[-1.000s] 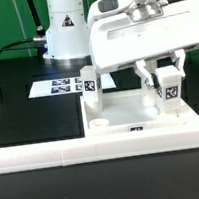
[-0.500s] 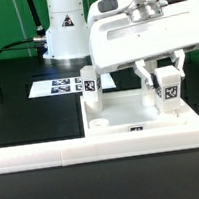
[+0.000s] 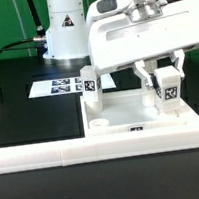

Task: Assemble square table

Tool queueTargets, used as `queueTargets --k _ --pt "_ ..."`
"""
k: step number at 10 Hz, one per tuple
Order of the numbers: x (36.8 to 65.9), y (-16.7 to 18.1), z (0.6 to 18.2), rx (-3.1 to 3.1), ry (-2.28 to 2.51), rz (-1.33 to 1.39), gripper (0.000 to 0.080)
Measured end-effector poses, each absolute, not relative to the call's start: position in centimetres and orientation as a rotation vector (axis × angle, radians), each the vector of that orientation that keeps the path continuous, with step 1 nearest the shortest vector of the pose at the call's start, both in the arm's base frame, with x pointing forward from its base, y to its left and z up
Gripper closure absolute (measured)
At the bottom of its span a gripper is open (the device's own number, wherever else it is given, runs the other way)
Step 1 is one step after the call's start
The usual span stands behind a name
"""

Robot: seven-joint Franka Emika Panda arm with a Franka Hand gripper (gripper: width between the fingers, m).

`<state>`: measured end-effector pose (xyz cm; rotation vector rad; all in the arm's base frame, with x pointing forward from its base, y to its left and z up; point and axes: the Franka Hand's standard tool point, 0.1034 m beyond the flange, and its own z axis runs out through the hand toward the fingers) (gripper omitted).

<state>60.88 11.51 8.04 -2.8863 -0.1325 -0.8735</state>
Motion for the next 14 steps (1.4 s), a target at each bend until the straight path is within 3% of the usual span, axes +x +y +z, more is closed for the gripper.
queueTargets --k 9,10,11,12,14 --pt "60.0 11.7 7.4 -2.893 -0.147 -0.842 0.0508" --pt "59.9 11.7 7.4 -2.893 -0.151 -0.809 0.0265" --pt "60.1 11.5 8.4 -2.89 -0.154 -0.778 0.0265" --pt "60.4 11.5 9.5 -2.885 -0.16 -0.774 0.0186" --pt "60.7 11.6 10.2 -2.882 -0.164 -0.787 0.0157"
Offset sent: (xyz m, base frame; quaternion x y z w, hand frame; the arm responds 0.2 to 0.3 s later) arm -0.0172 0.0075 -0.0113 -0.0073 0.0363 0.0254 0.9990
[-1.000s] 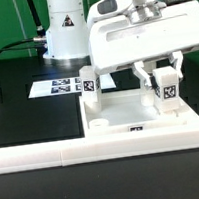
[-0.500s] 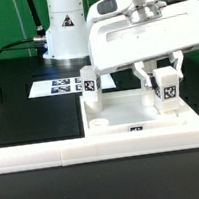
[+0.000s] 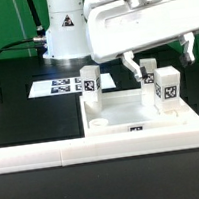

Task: Assemble square table

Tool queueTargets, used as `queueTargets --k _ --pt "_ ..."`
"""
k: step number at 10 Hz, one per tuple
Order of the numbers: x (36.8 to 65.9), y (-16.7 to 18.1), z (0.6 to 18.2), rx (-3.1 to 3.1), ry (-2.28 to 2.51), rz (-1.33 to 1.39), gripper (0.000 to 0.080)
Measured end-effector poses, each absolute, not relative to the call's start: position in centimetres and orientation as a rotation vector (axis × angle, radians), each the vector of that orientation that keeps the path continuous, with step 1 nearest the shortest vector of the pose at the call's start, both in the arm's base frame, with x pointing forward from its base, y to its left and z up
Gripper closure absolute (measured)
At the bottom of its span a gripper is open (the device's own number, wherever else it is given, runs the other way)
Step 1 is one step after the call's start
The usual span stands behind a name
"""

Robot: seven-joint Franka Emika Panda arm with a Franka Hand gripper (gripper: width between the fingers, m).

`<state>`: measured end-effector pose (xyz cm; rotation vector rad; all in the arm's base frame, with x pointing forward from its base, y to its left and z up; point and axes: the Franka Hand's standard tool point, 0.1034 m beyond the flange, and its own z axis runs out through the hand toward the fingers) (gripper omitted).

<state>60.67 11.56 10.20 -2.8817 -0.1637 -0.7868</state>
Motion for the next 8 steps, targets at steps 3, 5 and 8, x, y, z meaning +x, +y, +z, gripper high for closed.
queueTargets --k 3,5,8 --pt "60.95 11.18 10.43 -2.882 -0.161 -0.779 0.015" --pt "60.93 11.18 10.39 -2.882 -0.161 -0.778 0.015" --pt "60.53 11.94 10.25 -2.875 -0.113 -0.684 0.015"
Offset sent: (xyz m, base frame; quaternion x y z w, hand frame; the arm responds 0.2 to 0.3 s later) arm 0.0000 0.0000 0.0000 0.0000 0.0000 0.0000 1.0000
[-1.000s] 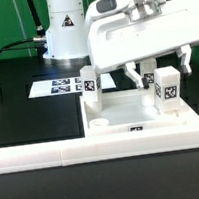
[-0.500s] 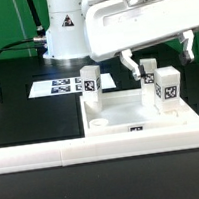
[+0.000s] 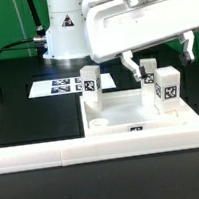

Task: Assemble square table

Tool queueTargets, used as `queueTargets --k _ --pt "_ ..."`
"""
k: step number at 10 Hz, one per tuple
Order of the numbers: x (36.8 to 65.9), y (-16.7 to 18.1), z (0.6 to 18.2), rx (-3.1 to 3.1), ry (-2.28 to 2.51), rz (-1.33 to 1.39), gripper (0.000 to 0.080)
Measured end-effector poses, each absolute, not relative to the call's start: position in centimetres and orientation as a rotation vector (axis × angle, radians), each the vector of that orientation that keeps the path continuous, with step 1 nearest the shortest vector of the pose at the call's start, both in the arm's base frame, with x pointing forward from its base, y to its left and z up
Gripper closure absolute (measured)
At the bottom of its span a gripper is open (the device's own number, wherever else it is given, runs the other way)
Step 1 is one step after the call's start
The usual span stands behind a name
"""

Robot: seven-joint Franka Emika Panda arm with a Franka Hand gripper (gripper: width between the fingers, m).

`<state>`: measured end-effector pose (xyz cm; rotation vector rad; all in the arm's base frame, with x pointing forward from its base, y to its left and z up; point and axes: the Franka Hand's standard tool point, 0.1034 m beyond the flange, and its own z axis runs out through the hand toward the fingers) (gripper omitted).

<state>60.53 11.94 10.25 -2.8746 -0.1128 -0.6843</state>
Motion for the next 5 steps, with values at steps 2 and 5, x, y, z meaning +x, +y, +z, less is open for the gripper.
queueTargets --k 2,5 --pt "59.7 13.4 10.9 -2.878 0.014 -0.475 0.015" --pt "58.9 12.6 10.8 -2.917 -0.006 -0.148 0.015"
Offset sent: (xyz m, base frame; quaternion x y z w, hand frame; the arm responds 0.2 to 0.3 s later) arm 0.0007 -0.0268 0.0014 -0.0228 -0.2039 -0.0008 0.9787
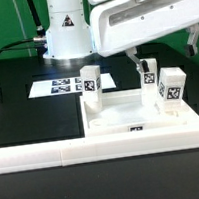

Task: Assemble square table

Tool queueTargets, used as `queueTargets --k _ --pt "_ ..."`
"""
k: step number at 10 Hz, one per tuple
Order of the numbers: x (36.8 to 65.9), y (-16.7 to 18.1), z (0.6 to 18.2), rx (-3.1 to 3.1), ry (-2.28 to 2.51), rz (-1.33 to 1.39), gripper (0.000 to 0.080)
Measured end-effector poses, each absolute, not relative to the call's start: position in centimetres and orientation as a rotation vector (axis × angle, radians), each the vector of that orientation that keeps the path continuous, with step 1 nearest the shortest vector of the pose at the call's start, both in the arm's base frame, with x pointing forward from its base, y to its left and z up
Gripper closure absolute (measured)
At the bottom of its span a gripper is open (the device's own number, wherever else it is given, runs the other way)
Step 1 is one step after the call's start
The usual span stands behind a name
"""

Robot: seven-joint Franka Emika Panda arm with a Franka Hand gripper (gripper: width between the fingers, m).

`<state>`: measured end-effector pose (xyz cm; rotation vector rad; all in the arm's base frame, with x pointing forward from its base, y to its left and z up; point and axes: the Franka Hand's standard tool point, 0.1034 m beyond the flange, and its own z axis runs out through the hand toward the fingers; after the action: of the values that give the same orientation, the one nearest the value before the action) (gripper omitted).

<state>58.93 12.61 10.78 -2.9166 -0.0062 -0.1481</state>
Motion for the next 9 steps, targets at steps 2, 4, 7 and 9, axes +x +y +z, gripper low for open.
queueTargets --k 2,4,7,9 --pt "58.32 12.83 10.66 -2.911 -0.043 0.022 0.015" --pt "58.17 13.0 10.4 -2.935 0.004 0.002 0.015" --pt "58.23 12.86 10.36 -2.934 0.005 0.001 0.015" --pt "58.2 12.92 10.36 -2.942 0.036 0.007 0.015"
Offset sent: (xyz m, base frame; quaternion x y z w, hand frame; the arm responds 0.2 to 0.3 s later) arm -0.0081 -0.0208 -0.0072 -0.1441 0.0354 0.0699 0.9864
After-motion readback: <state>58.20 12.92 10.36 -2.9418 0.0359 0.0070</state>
